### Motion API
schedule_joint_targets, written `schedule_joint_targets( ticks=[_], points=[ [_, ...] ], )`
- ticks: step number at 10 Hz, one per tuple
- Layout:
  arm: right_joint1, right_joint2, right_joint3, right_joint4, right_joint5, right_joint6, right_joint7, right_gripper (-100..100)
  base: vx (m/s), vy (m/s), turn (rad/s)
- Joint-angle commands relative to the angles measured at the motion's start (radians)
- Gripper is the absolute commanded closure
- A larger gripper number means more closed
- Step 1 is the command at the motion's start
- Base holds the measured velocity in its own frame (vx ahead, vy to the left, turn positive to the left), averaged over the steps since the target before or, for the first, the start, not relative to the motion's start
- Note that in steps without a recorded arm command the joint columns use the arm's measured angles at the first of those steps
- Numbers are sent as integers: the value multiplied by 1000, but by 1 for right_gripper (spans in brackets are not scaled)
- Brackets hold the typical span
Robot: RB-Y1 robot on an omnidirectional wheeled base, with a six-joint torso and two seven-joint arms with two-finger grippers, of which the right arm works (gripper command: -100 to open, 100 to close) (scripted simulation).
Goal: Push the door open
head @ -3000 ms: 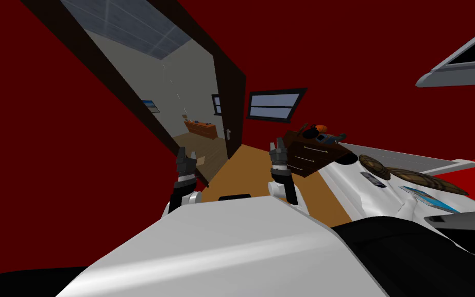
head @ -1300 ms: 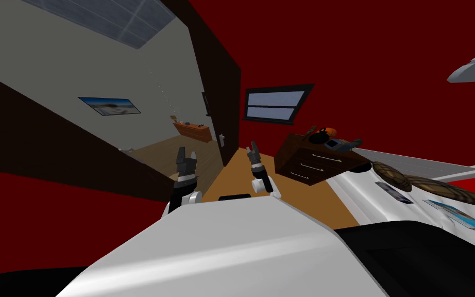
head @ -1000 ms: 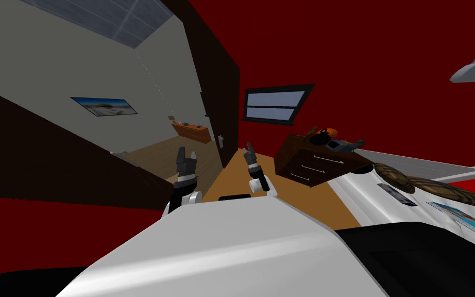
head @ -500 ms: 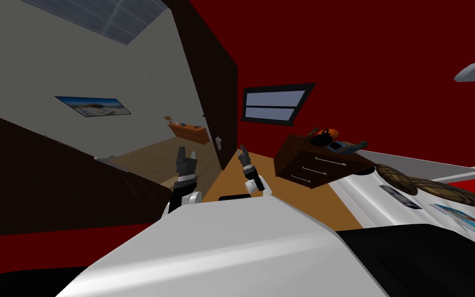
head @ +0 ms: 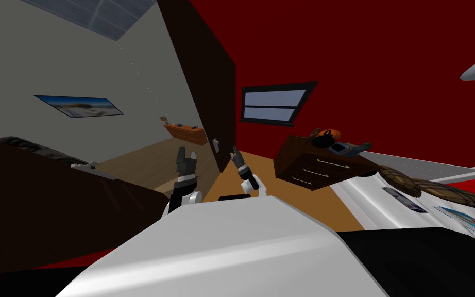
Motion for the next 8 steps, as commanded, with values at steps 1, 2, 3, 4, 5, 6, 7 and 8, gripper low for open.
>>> schedule_joint_targets(
  ticks=[1,2,3,4,5,6,7,8],
  points=[
    [-16,5,29,37,0,-10,-1,-100,122,-17,-29],
    [-26,5,44,52,-1,-10,-5,-100,125,-11,-32],
    [-36,4,59,66,-3,-10,-8,-100,104,-21,-28],
    [-56,2,89,95,-6,-10,-15,-100,137,-38,-49],
    [-66,1,104,109,-7,-10,-19,-100,157,-31,-33],
    [-76,1,119,124,-9,-10,-22,-100,121,-15,-24],
    [-95,-1,149,152,-12,-9,-29,-100,126,-15,-50],
    [-105,-2,164,167,-13,-9,-33,-100,144,-10,-38]
  ],
)
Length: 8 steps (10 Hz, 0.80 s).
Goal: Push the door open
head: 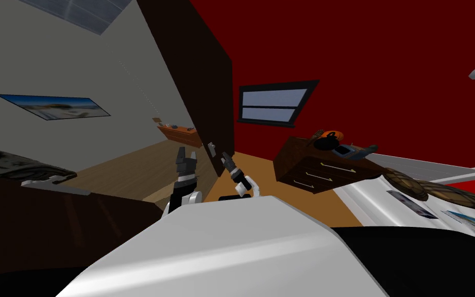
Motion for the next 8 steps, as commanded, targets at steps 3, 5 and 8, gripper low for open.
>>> schedule_joint_targets(
  ticks=[3,5,8],
  points=[
    [-40,-4,72,64,-6,-3,-14,-100,132,-20,-35],
    [-69,-6,116,106,-11,-3,-24,-100,134,-27,-38],
    [-105,-8,171,158,-16,-3,-37,-100,150,-24,-36]
  ],
)
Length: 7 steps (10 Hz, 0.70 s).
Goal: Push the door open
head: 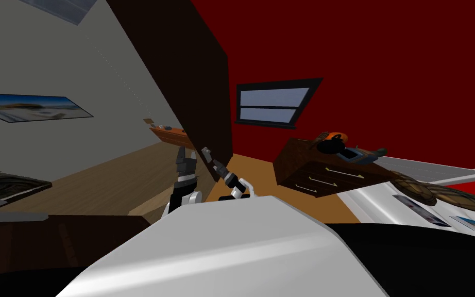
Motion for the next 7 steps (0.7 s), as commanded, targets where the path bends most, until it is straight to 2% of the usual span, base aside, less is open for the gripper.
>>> schedule_joint_targets(
  ticks=[1,4,6,7],
  points=[
    [-26,-3,38,34,-4,2,-10,-100,160,-27,-39],
    [-59,-5,88,83,-10,2,-22,-100,159,1,-36],
    [-92,-6,138,131,-15,2,-33,-100,178,-21,-36],
    [-99,-6,149,141,-16,2,-35,-100,143,-6,-32]
  ],
)
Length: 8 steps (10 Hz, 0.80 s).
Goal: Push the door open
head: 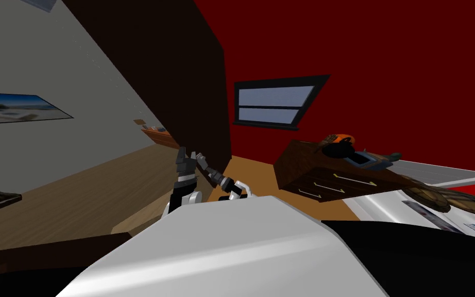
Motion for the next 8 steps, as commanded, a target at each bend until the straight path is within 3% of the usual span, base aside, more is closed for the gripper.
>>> schedule_joint_targets(
  ticks=[1,8],
  points=[
    [-18,-2,19,29,-4,-8,-8,-100,112,-7,-21],
    [-96,-5,137,143,-16,-8,-36,-100,165,3,-32]
  ],
)
